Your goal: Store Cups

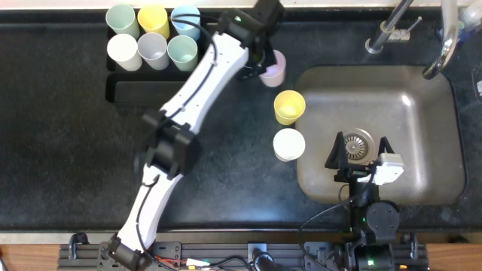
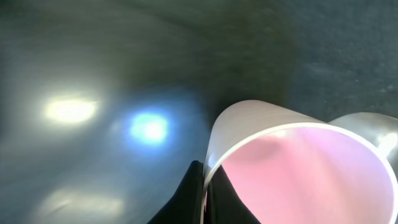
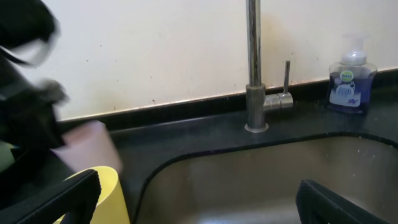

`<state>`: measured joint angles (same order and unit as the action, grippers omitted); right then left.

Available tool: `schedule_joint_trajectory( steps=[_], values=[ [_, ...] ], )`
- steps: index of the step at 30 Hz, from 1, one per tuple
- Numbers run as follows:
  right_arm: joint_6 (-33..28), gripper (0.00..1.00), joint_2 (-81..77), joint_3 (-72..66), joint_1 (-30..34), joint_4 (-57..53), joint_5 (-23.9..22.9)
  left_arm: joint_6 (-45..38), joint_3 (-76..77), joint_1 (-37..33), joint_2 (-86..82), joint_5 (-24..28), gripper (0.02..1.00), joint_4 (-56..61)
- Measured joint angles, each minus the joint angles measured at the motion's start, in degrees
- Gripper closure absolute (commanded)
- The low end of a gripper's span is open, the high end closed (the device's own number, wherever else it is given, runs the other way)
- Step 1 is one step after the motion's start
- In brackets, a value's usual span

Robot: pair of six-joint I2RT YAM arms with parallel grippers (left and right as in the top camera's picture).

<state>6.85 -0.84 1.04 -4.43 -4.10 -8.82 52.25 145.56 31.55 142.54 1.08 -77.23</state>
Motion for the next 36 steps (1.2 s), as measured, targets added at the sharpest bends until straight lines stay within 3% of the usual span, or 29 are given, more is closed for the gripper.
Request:
schedule_joint_trajectory(
  steps=[4, 8, 13, 17, 21, 36],
  values=[
    [0.0, 0.003, 0.0, 0.0, 0.0, 0.0, 0.0, 0.1, -0.3, -3.7, -10.3, -4.0, 0.982, -9.6],
    [0.0, 0.003, 0.0, 0.0, 0.0, 0.0, 0.0, 0.5, -6.3, -13.0, -31.4, -10.6, 0.982, -17.5],
    [0.0, 0.005, 0.0, 0.0, 0.0, 0.0, 0.0, 1.3, -31.6, -28.6, -55.6, -14.2, 0.982, -10.9],
    [0.0, 0.005, 0.0, 0.0, 0.0, 0.0, 0.0, 1.0, -57.7, -39.5, -65.8, -10.0, 0.982, 3.0],
    [0.0, 0.003, 0.0, 0.0, 0.0, 0.0, 0.0, -0.1, -69.2, -46.9, -63.3, -5.0, 0.982, 7.4],
    [0.0, 0.003, 0.0, 0.0, 0.0, 0.0, 0.0, -3.2, -50.9, -48.8, -40.7, 0.7, 0.982, 6.3]
  ],
)
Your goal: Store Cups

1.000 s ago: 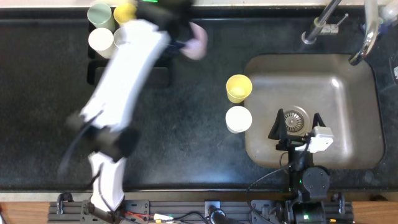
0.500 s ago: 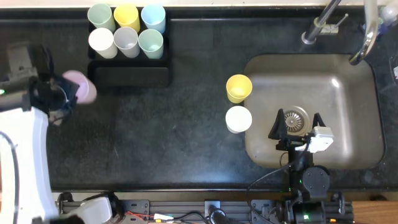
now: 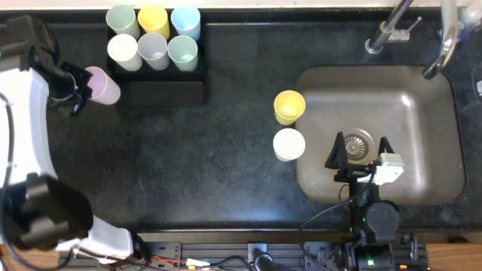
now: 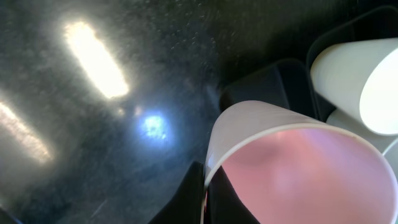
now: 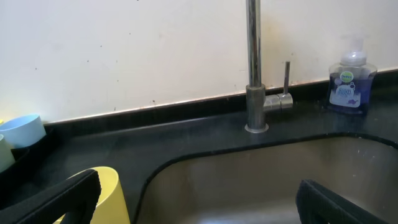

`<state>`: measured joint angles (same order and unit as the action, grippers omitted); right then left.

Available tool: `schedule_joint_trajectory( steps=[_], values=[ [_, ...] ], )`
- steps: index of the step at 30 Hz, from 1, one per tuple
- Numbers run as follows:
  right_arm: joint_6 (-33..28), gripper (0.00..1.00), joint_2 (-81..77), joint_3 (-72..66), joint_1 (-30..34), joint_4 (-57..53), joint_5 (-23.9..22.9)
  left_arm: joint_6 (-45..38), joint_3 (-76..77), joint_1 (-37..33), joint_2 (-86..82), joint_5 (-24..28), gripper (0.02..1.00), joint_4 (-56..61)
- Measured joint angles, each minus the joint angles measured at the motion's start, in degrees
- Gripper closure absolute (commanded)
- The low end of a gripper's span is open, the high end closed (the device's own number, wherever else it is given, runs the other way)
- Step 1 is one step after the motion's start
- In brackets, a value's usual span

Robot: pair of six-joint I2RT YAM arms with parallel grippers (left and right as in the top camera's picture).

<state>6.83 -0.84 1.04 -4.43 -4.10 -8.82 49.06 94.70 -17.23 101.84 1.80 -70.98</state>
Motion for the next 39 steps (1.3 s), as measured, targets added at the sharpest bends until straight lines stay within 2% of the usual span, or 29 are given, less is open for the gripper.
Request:
schedule_joint_trajectory(
  steps=[18, 39],
  values=[
    [0.0, 0.005, 0.0, 0.0, 0.0, 0.0, 0.0, 0.0, 2.0, 3.8, 8.6, 0.0, 0.982, 4.9],
    [0.0, 0.005, 0.0, 0.0, 0.0, 0.0, 0.0, 0.0, 2.1, 5.3, 10.8, -4.8, 0.982, 7.9]
  ],
)
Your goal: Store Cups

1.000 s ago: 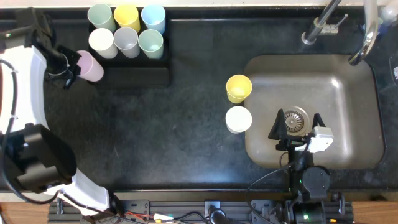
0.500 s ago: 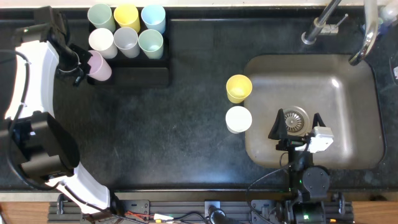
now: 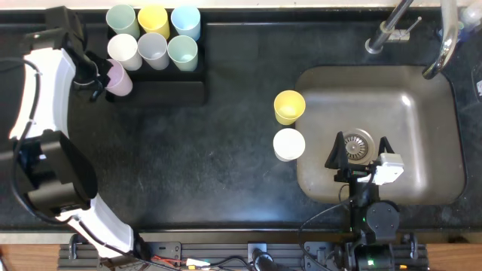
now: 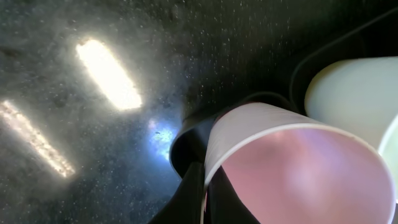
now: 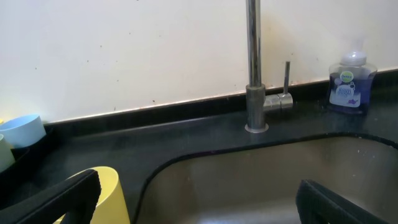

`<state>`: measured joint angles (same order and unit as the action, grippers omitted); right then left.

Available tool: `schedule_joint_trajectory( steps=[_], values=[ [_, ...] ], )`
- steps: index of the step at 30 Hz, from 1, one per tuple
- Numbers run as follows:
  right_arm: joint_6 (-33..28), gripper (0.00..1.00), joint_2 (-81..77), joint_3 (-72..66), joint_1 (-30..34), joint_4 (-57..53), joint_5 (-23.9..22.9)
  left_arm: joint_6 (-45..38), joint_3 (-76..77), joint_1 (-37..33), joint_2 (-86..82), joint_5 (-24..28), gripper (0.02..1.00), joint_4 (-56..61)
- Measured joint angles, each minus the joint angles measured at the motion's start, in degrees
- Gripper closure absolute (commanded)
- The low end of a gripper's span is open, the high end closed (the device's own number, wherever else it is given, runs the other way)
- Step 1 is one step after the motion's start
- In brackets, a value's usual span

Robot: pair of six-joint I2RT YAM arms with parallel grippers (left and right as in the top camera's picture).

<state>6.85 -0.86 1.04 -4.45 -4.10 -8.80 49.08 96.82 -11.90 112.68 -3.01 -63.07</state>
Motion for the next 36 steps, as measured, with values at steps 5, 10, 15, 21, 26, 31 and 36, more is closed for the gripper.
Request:
schedule_joint_trajectory(
  steps=[5, 10, 15, 21, 26, 31, 36],
  values=[
    [0.0, 0.003, 0.0, 0.0, 0.0, 0.0, 0.0, 0.0, 0.0, 1.4, 1.5, -0.7, 0.982, 0.1],
    [0.0, 0.003, 0.0, 0.0, 0.0, 0.0, 0.0, 0.0, 0.0, 1.4, 1.8, -0.9, 0.982, 0.1],
    [0.0, 0.003, 0.0, 0.0, 0.0, 0.0, 0.0, -0.2, 0.0, 1.4, 1.8, -0.9, 0.018, 0.6],
    [0.0, 0.003, 0.0, 0.0, 0.0, 0.0, 0.0, -0.1, 0.0, 1.4, 1.8, -0.7, 0.018, 1.4],
    [0.0, 0.003, 0.0, 0.0, 0.0, 0.0, 0.0, -0.1, 0.0, 1.4, 1.7, -0.6, 0.018, 1.4],
    [0.0, 0.003, 0.0, 0.0, 0.0, 0.0, 0.0, -0.2, 0.0, 1.9, -0.5, 1.4, 0.018, 1.4],
    [0.0, 0.005, 0.0, 0.0, 0.0, 0.0, 0.0, -3.7, 1.8, 8.6, -7.8, 3.4, 0.018, 1.2]
  ],
)
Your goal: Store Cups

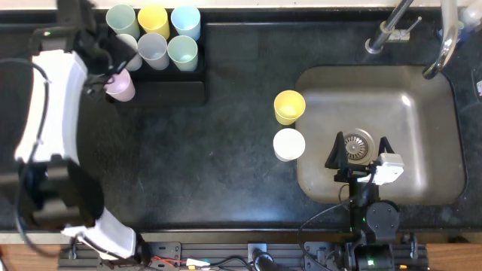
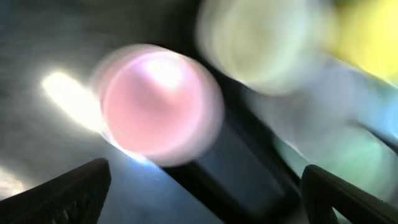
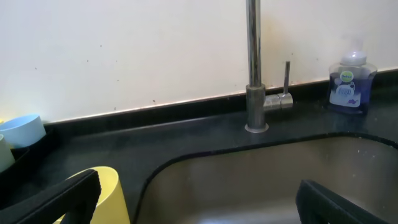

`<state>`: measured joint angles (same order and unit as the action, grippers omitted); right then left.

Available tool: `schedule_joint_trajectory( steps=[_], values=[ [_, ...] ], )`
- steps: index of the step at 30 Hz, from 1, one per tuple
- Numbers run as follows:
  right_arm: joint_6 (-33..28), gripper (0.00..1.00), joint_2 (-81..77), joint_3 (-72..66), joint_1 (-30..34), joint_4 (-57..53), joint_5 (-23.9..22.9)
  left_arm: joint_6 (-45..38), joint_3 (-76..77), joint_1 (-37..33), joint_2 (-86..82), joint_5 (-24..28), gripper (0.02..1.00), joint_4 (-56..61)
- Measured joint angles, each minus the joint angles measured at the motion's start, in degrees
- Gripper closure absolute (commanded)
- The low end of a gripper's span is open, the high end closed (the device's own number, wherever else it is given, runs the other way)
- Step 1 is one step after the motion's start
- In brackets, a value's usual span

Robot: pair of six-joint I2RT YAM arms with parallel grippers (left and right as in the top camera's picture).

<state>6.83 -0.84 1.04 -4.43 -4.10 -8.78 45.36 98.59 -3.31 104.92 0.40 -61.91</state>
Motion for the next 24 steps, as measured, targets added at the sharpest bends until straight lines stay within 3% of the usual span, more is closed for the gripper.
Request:
schedule_joint_trajectory(
  steps=[6, 9, 12, 16, 24],
  values=[
    [0.0, 0.003, 0.0, 0.0, 0.0, 0.0, 0.0, -3.3, 6.2, 22.7, -2.1, -2.9, 0.018, 4.1],
    [0.0, 0.003, 0.0, 0.0, 0.0, 0.0, 0.0, -1.4, 6.2, 35.6, -0.7, -6.0, 0.018, 5.1],
    [0.0, 0.003, 0.0, 0.0, 0.0, 0.0, 0.0, 2.0, 6.2, 43.7, 1.9, -7.4, 0.02, 5.0],
    [0.0, 0.007, 0.0, 0.0, 0.0, 0.0, 0.0, 5.7, 6.2, 47.3, 6.0, -7.6, 0.018, 4.7],
    [0.0, 0.003, 0.0, 0.0, 0.0, 0.0, 0.0, 8.1, 6.2, 46.3, 10.5, -5.2, 0.018, 4.7]
  ],
)
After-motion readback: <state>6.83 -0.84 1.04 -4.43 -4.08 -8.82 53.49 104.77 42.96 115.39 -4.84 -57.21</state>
